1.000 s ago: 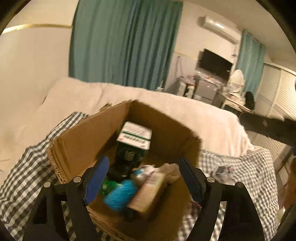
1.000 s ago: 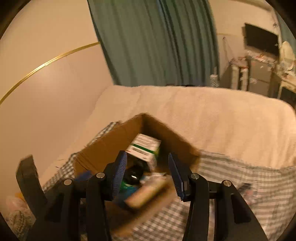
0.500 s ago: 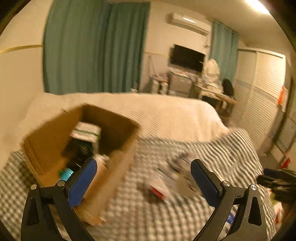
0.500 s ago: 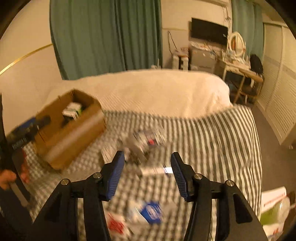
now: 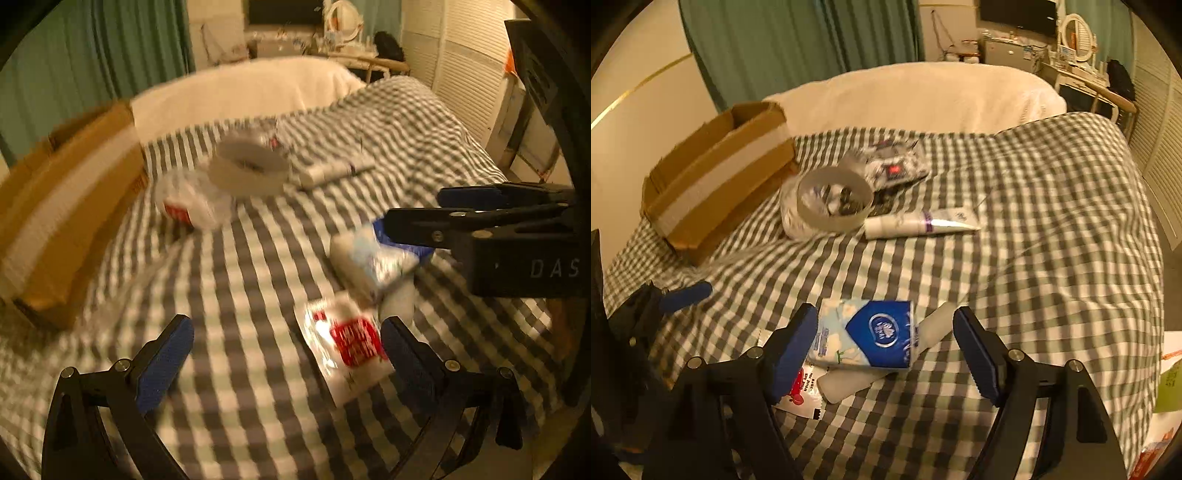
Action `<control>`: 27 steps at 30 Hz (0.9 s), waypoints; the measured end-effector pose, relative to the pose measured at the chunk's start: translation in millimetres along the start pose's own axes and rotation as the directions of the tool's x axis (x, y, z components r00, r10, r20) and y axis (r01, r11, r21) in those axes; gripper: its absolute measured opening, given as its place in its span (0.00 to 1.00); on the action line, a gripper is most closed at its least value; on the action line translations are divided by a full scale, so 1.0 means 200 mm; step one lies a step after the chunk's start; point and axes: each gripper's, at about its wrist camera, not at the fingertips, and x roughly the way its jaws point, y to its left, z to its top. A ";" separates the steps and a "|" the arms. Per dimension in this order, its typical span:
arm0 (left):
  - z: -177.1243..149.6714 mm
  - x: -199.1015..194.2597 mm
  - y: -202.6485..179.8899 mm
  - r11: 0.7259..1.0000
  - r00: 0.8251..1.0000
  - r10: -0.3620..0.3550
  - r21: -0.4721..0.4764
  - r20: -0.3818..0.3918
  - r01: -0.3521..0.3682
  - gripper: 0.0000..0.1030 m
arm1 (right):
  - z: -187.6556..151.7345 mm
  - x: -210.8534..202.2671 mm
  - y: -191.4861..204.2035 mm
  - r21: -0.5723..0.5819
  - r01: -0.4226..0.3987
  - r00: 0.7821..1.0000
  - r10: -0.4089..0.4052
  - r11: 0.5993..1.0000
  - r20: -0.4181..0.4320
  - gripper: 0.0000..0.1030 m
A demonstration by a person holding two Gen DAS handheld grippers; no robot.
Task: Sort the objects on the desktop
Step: 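Grasp the red-white sachet with the left gripper while the right gripper grasps the blue Vinda tissue pack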
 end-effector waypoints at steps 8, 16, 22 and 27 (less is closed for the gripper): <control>-0.02 0.00 -0.02 0.999 1.000 -0.029 -0.030 -0.004 0.029 1.00 | -0.02 0.17 0.03 -0.005 -0.047 0.994 0.047 0.999 -0.102 0.79; 0.00 0.09 -0.14 0.998 0.999 -0.022 0.054 -0.032 0.024 1.00 | -0.05 0.01 -0.11 0.064 0.043 0.999 -0.043 0.997 -0.005 0.69; -0.04 0.13 -0.21 0.983 1.000 0.012 0.184 -0.029 -0.006 0.78 | -0.08 -0.04 -0.26 0.166 0.031 0.999 -0.033 0.986 0.010 0.69; -0.03 0.10 -0.18 0.980 1.000 -0.006 0.198 -0.018 0.009 0.53 | -0.07 -0.04 -0.25 0.154 0.033 0.999 -0.033 0.988 0.001 0.69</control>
